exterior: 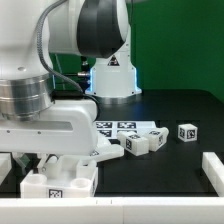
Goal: Assemble chair
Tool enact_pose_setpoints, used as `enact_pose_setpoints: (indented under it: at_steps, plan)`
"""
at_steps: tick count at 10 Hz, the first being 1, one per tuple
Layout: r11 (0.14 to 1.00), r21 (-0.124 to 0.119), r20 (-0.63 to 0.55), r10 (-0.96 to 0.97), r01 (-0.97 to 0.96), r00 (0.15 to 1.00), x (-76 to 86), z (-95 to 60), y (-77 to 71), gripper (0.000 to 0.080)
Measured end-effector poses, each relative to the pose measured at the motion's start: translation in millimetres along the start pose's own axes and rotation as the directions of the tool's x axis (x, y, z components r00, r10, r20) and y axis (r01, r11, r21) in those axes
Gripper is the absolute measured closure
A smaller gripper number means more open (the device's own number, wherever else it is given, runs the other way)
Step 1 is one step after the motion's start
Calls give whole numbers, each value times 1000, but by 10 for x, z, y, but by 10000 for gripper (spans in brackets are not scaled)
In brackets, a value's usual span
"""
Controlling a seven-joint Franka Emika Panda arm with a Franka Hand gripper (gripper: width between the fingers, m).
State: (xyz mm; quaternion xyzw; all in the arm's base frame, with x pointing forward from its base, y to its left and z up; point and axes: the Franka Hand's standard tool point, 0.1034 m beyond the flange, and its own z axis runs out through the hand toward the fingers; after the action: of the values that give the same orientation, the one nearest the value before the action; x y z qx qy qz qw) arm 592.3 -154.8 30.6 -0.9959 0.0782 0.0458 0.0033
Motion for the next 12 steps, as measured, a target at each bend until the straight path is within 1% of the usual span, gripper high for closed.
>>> enact_pose_setpoints:
  at_steps: [6,7,9,10,11,12]
  plan:
    - [1000,0,0,0,0,1000,0,0,0,771]
    - [1000,-8,5,0,0,1000,-11,12,5,771]
    - [1000,1,4,-3,3,1000,-10,14,-10,771]
    - [999,-9,-12,-31,31,999,9,17,-33,771]
    - [995,-28,-46,-96,94,994,18,30,-119,771]
    - [988,-29,-43,-156,155,987,-50,33,-175,771]
